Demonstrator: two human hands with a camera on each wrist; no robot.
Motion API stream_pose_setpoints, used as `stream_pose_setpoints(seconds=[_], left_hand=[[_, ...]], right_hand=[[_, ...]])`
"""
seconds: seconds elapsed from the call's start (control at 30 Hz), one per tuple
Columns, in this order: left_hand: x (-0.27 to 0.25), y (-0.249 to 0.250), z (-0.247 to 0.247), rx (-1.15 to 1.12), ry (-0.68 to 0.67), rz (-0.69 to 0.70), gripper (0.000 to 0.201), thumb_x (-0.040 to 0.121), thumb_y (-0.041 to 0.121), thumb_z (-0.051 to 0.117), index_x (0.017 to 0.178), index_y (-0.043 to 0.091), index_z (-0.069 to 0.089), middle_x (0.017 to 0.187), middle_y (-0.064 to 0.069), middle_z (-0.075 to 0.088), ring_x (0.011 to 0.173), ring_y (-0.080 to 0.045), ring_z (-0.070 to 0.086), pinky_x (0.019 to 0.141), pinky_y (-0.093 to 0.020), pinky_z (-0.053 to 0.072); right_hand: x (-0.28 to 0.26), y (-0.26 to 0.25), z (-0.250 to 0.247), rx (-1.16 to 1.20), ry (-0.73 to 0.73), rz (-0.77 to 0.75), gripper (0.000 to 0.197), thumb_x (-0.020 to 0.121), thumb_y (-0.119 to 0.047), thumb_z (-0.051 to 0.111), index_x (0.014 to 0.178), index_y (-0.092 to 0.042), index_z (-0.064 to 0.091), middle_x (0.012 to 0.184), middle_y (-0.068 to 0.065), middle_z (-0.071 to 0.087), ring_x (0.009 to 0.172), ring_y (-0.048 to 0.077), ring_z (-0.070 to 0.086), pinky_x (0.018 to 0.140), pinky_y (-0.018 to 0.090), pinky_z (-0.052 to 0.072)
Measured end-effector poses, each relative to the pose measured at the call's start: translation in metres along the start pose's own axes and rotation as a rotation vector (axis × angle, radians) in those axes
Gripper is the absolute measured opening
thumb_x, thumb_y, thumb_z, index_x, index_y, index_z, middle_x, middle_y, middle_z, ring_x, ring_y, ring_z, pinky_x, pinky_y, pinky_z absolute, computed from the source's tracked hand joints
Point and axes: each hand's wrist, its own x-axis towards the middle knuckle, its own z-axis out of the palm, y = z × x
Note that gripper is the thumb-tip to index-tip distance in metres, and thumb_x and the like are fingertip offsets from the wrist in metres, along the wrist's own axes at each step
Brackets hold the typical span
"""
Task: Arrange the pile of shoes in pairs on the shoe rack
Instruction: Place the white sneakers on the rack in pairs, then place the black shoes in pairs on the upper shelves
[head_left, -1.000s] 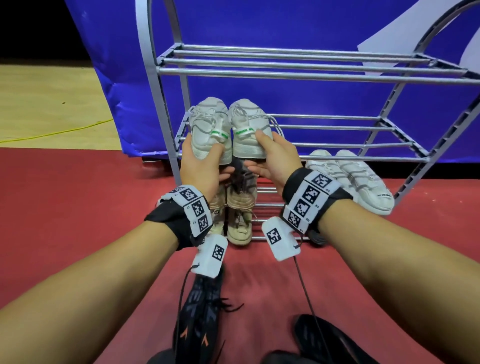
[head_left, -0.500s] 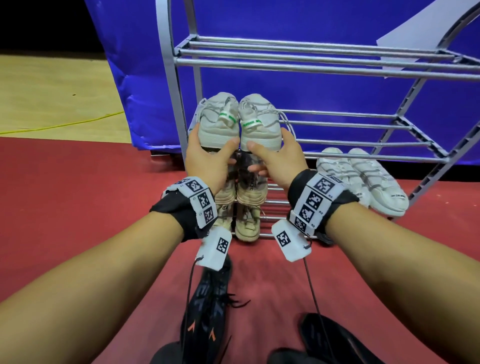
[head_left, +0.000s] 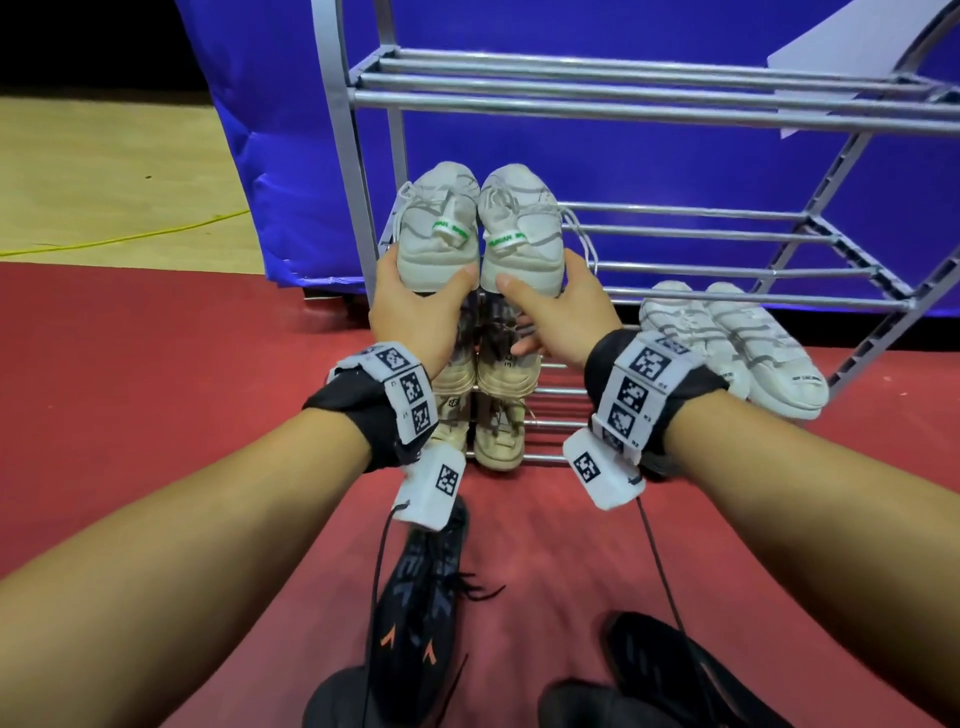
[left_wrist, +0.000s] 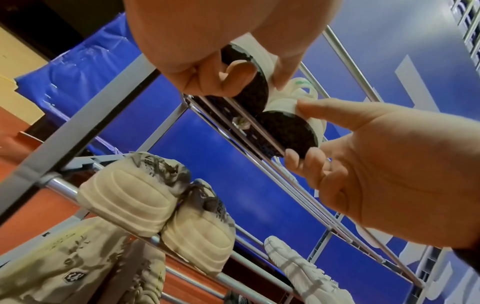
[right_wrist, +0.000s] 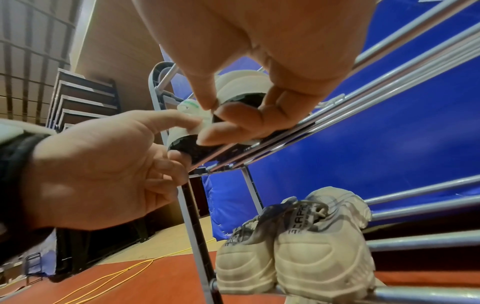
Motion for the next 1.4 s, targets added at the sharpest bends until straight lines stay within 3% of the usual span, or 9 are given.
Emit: stream_pose_setpoints(seconds=[0.13, 0.23, 0.4, 0.53, 0.63, 0.83, 1.17, 1.3, 1.4], left_hand=[[-0.006, -0.007, -0.003, 0.061, -0.007, 0.023, 0.085, 0.074, 0.049, 0.079, 0.147, 0.029, 0.04, 0.106, 0.018, 0.066, 0.101, -0.002, 0.065, 0.091, -0.02, 0.05], [-0.024, -0.016, -0.015, 0.275, -0.019, 0.181, 0.1, 0.075, 0.058, 0.072, 0.156, 0.035, 0.019, 0.079, 0.002, 0.066, 0.088, -0.021, 0.066, 0.07, -0.022, 0.045], [-0.06, -0.03, -0.033, 0.369, -0.18, 0.469, 0.073, 0.084, 0.029, 0.066, 0.15, 0.02, 0.035, 0.115, -0.024, 0.063, 0.082, -0.028, 0.059, 0.066, -0.003, 0.034], [-0.084, -0.069, -0.034, 0.484, -0.322, 0.311, 0.044, 0.086, 0.027, 0.06, 0.13, 0.027, 0.052, 0.077, -0.003, 0.054, 0.07, -0.023, 0.054, 0.066, -0.033, 0.048], [-0.09, -0.104, -0.026, 0.674, -0.501, 0.135, 0.035, 0.084, 0.03, 0.057, 0.119, 0.025, 0.058, 0.091, -0.001, 0.06, 0.083, -0.019, 0.056, 0.079, -0.038, 0.049], [-0.102, -0.163, -0.026, 1.153, -0.579, -0.147, 0.057, 0.078, 0.048, 0.061, 0.131, 0.03, 0.054, 0.136, -0.015, 0.046, 0.122, -0.036, 0.042, 0.098, -0.037, 0.037], [-0.134, -0.21, -0.046, 1.286, -0.631, -0.387, 0.111, 0.062, 0.053, 0.087, 0.152, 0.043, 0.022, 0.135, -0.018, 0.032, 0.121, -0.045, 0.047, 0.105, -0.048, 0.041], [-0.128, -0.208, -0.037, 1.31, -0.612, -0.452, 0.109, 0.069, 0.045, 0.084, 0.154, 0.04, 0.016, 0.139, -0.022, 0.029, 0.119, -0.048, 0.049, 0.102, -0.048, 0.044], [-0.127, -0.208, -0.035, 1.247, -0.553, -0.45, 0.102, 0.069, 0.039, 0.083, 0.152, 0.037, 0.024, 0.136, -0.022, 0.035, 0.117, -0.046, 0.052, 0.098, -0.045, 0.045]], right_hand=[[-0.005, -0.004, -0.003, -0.014, -0.025, 0.021, 0.066, 0.087, -0.039, 0.072, 0.14, -0.021, 0.039, 0.112, 0.002, 0.066, 0.069, 0.018, 0.074, 0.054, 0.035, 0.061], [-0.015, 0.005, -0.007, -0.135, -0.022, -0.037, 0.073, 0.089, -0.031, 0.067, 0.149, -0.029, 0.025, 0.106, -0.004, 0.066, 0.065, 0.021, 0.072, 0.052, 0.031, 0.059], [-0.045, 0.051, -0.006, -0.3, 0.081, -0.086, 0.081, 0.079, -0.029, 0.063, 0.147, -0.026, 0.019, 0.076, 0.002, 0.071, 0.058, 0.024, 0.068, 0.067, 0.041, 0.059], [-0.077, 0.088, 0.0, -0.39, -0.061, -0.076, 0.039, 0.078, -0.03, 0.06, 0.115, -0.028, 0.05, 0.064, -0.005, 0.062, 0.057, 0.015, 0.064, 0.065, 0.037, 0.054], [-0.09, 0.106, 0.0, -0.558, -0.33, -0.05, 0.023, 0.076, -0.037, 0.056, 0.097, -0.031, 0.064, 0.077, -0.006, 0.067, 0.068, 0.014, 0.067, 0.076, 0.037, 0.057], [-0.099, 0.15, -0.031, -0.939, -0.669, 0.116, 0.026, 0.088, -0.03, 0.066, 0.114, -0.027, 0.066, 0.097, -0.006, 0.071, 0.084, 0.015, 0.062, 0.088, 0.028, 0.05], [-0.128, 0.227, -0.08, -1.091, -0.758, 0.421, 0.047, 0.083, -0.037, 0.075, 0.126, -0.023, 0.062, 0.108, 0.0, 0.072, 0.101, 0.02, 0.065, 0.084, 0.025, 0.047], [-0.129, 0.238, -0.098, -1.031, -0.753, 0.538, 0.046, 0.084, -0.028, 0.076, 0.126, -0.016, 0.062, 0.099, 0.005, 0.073, 0.087, 0.019, 0.064, 0.063, 0.02, 0.043], [-0.135, 0.245, -0.104, -1.063, -0.789, 0.546, 0.052, 0.082, -0.03, 0.079, 0.129, -0.015, 0.062, 0.12, 0.006, 0.07, 0.109, 0.025, 0.064, 0.081, 0.024, 0.045]])
